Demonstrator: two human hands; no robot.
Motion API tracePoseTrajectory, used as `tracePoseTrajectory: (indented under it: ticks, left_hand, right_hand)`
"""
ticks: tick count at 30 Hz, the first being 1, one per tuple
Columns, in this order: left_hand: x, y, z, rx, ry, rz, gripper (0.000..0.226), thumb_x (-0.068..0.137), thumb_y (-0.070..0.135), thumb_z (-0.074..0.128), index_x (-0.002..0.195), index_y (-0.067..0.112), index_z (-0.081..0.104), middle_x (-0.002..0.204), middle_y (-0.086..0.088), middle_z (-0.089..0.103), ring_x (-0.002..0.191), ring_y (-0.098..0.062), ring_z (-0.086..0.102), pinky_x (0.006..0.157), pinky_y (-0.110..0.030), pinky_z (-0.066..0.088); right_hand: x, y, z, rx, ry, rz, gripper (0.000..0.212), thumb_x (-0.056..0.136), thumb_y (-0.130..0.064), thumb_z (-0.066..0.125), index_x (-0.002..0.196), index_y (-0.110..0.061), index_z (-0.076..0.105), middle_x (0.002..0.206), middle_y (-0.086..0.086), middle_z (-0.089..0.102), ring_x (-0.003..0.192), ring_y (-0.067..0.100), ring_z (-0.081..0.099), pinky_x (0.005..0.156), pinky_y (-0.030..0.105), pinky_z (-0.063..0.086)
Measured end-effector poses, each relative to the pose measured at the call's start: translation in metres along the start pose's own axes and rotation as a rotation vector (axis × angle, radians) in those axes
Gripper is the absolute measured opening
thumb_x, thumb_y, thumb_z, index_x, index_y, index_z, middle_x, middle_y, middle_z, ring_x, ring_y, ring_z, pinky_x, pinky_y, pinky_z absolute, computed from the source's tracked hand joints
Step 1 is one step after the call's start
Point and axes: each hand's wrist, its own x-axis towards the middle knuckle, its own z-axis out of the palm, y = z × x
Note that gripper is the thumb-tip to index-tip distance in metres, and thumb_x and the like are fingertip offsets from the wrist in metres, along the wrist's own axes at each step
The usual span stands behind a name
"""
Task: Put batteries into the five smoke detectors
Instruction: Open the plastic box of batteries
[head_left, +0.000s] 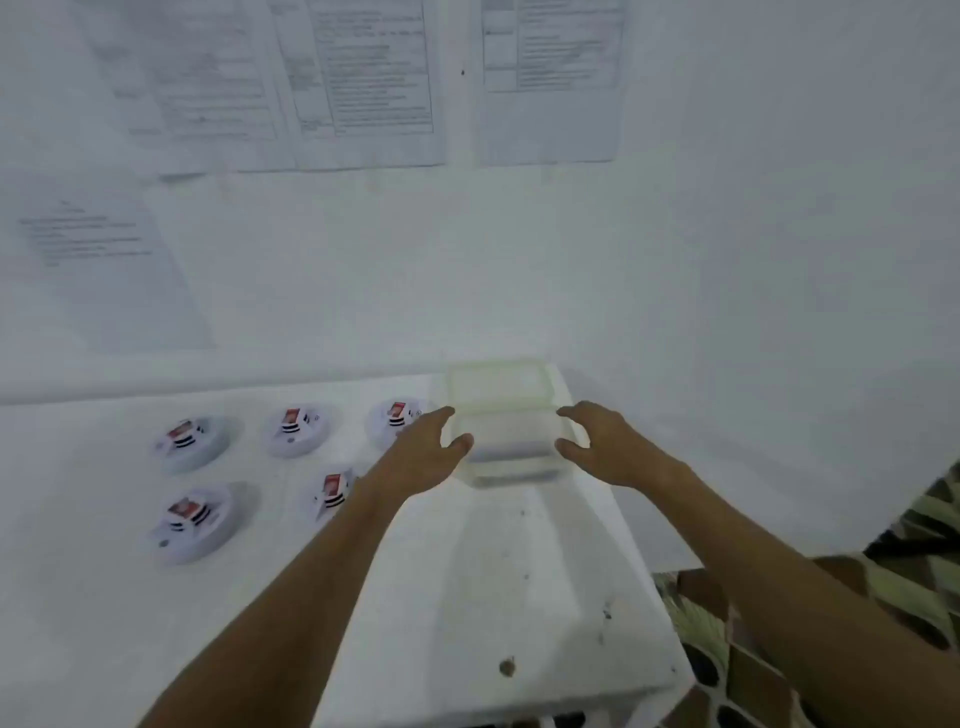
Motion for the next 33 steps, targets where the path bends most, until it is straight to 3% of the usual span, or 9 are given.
tracePoseTrajectory:
  ticks: [7,12,16,19,22,24,29,31,33]
  left_hand:
    - [0.003,0.007,0.019,0.005,-0.01,-0.107,0.059,0.098,0.042,0.048,0.149,0.015,0.032,0.152,-0.005,0.038,0.138,-0.021,0.037,0.109,-0.028,0.027]
    - [0.001,0.006,0.03,-0.025,0.032,-0.129,0.052,0.099,0.035,0.048,0.146,0.013,0.038,0.15,-0.005,0.042,0.136,-0.021,0.04,0.109,-0.028,0.029]
    - [-0.007,0.002,0.033,-0.216,0.098,-0.193,0.05,0.093,0.03,0.06,0.14,0.019,0.047,0.146,0.0,0.048,0.123,-0.025,0.055,0.108,-0.036,0.04]
    - [-0.025,0.0,0.036,-0.379,0.135,-0.227,0.048,0.091,0.027,0.063,0.137,0.02,0.051,0.14,0.006,0.052,0.105,-0.021,0.064,0.092,-0.039,0.055]
    - [-0.052,-0.002,0.04,-0.501,0.174,-0.249,0.044,0.091,0.023,0.064,0.134,0.02,0.054,0.13,0.009,0.055,0.094,-0.015,0.066,0.064,-0.022,0.057]
    - [-0.071,-0.004,0.041,-0.552,0.179,-0.255,0.041,0.09,0.023,0.066,0.13,0.02,0.056,0.124,0.007,0.059,0.091,-0.016,0.067,0.058,-0.02,0.054]
    - [-0.087,-0.013,0.034,-0.676,0.077,-0.349,0.036,0.091,0.022,0.066,0.125,0.013,0.056,0.11,-0.006,0.068,0.081,-0.022,0.071,0.066,-0.028,0.058]
    - [-0.086,-0.013,0.031,-0.733,0.003,-0.357,0.024,0.093,0.021,0.064,0.111,0.006,0.065,0.103,-0.013,0.071,0.079,-0.023,0.07,0.07,-0.031,0.059]
    - [-0.085,-0.011,0.029,-0.771,-0.054,-0.342,0.014,0.095,0.019,0.06,0.095,0.01,0.071,0.1,-0.015,0.071,0.078,-0.022,0.067,0.075,-0.033,0.059]
  right_hand:
    - [0.001,0.014,0.009,0.189,-0.05,0.082,0.059,0.099,-0.035,0.056,0.152,-0.016,0.035,0.154,0.007,0.04,0.141,0.027,0.039,0.117,0.037,0.029]
    - [0.0,0.017,0.018,0.334,-0.044,0.139,0.059,0.098,-0.034,0.058,0.151,-0.018,0.038,0.147,0.01,0.049,0.124,0.025,0.056,0.101,0.03,0.042]
    - [-0.006,0.016,0.021,0.466,0.038,0.174,0.056,0.089,-0.027,0.071,0.141,-0.019,0.05,0.123,0.011,0.066,0.101,0.021,0.065,0.077,0.022,0.048]
    - [-0.021,0.013,0.019,0.517,0.005,0.201,0.048,0.084,-0.027,0.077,0.127,-0.024,0.057,0.098,0.004,0.072,0.083,0.016,0.066,0.066,0.019,0.048]
    - [-0.044,0.013,0.022,0.541,-0.057,0.193,0.051,0.08,-0.034,0.08,0.123,-0.032,0.054,0.097,0.001,0.072,0.086,0.015,0.069,0.074,0.025,0.053]
    - [-0.06,0.015,0.025,0.568,-0.092,0.191,0.054,0.077,-0.038,0.082,0.122,-0.038,0.051,0.098,-0.001,0.073,0.086,0.014,0.071,0.081,0.029,0.056]
    - [-0.078,0.019,0.027,0.752,-0.127,0.233,0.049,0.083,-0.041,0.076,0.125,-0.035,0.051,0.103,0.001,0.072,0.083,0.015,0.074,0.087,0.032,0.055]
    - [-0.073,0.022,0.031,0.847,-0.089,0.288,0.045,0.091,-0.04,0.067,0.131,-0.021,0.056,0.11,0.009,0.071,0.095,0.026,0.072,0.094,0.043,0.056]
    - [-0.068,0.026,0.034,0.921,-0.087,0.285,0.033,0.099,-0.029,0.058,0.124,-0.008,0.064,0.112,0.014,0.072,0.105,0.034,0.068,0.097,0.048,0.054]
